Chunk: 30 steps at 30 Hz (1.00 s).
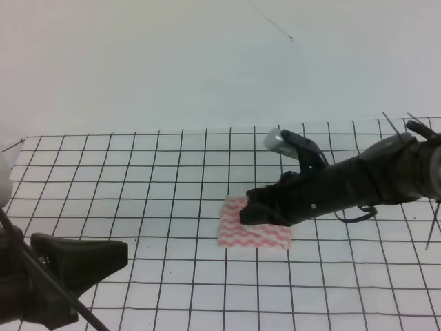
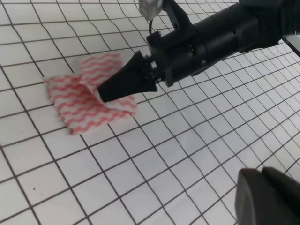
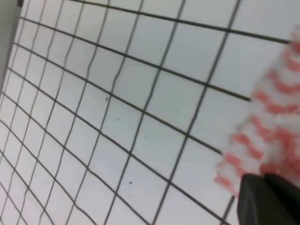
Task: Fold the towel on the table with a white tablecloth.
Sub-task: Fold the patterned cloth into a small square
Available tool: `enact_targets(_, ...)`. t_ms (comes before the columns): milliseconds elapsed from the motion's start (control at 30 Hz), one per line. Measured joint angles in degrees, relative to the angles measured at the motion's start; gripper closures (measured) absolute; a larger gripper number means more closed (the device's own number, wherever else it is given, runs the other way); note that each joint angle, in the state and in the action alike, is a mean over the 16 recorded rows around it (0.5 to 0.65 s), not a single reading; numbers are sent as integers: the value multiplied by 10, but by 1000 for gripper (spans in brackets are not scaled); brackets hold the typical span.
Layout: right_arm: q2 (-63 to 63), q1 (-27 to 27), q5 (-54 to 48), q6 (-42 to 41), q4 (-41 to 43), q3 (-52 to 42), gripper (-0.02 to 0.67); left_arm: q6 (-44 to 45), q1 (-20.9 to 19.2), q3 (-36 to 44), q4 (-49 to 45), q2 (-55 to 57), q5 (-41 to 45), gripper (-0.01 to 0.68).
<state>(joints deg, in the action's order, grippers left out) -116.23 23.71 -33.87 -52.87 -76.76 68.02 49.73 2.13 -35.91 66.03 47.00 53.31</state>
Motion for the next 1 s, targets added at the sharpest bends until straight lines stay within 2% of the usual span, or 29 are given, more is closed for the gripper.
enact_targets(600, -45, 38, -28, -24, 1, 35, 634, -4, 0, 0, -13, 0, 1, 676)
enact_targets(733, -47, 38, -42, -40, 2, 48, 590, -4, 0, 0, -13, 0, 2, 676)
enact_targets(1000, -46, 35, -79, -63, 21, 94, 459, -5, 0, 0, -14, 0, 5, 676)
